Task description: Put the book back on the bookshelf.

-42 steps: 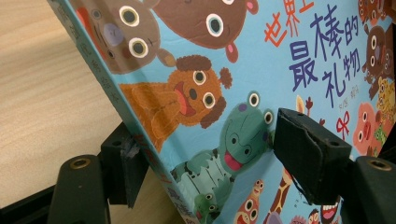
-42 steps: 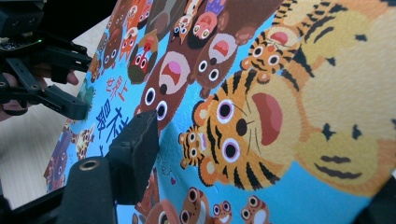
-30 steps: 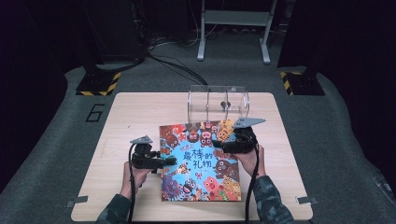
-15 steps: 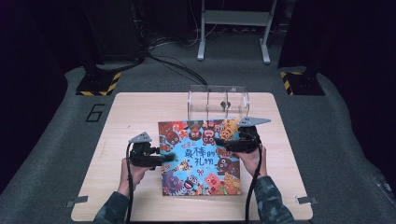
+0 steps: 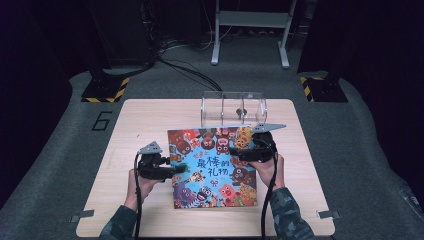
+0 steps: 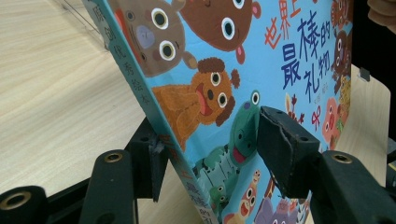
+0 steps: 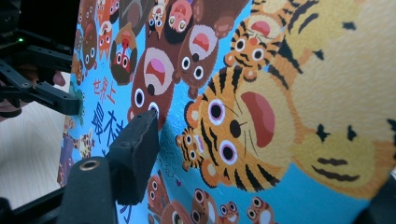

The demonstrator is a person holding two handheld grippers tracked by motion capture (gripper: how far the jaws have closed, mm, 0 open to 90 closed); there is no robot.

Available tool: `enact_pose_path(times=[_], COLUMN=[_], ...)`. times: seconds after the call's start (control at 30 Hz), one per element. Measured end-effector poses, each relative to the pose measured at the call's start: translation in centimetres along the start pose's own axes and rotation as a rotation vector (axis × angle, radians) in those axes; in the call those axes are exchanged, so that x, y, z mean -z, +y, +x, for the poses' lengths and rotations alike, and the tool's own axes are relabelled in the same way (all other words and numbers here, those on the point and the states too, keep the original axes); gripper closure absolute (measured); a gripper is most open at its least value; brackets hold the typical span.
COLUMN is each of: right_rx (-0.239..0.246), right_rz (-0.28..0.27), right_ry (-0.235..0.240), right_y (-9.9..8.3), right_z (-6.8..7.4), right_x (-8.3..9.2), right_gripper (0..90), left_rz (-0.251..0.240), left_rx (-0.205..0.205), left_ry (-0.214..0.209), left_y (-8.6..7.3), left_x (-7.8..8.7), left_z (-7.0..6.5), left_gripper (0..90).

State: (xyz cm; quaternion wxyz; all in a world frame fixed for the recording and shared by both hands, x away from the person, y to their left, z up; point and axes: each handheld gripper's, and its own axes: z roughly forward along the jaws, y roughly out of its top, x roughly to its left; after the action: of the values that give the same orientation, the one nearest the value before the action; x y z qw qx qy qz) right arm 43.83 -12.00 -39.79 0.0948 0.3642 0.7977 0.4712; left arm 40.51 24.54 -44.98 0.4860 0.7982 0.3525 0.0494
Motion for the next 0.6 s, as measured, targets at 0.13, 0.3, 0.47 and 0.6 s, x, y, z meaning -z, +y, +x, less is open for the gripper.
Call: enact_pose_path(times=[0.13, 0.3, 0.47, 0.6], right_rx=[0.004, 0.013, 0.019, 0.029], right_rz=[0.012, 0.003, 0.010, -0.004], right_ry=[-0.017, -0.024, -0.028, -0.033], right_y=[0.4, 0.7, 0.8, 0.8], right_z=[0.3, 0.5, 0.6, 0.7], right_x=[0.0, 0.1, 0.2, 0.3], right_gripper=[30.3, 29.5, 28.5, 28.3], left_rz=[-0.013, -0.037, -0.044, -0.057], left_rx=[-0.016, -0.023, -0.038, -0.055], left_ry=[0.017, 0.035, 0.036, 0.053], left_y=[0.2, 0.3, 0.5, 0.6], left_x=[0.3, 0.7, 0.9, 1.1], left_z=[-0.1, -0.4, -0.6, -0.7], left_gripper=[45.9, 47.1, 47.2, 47.2])
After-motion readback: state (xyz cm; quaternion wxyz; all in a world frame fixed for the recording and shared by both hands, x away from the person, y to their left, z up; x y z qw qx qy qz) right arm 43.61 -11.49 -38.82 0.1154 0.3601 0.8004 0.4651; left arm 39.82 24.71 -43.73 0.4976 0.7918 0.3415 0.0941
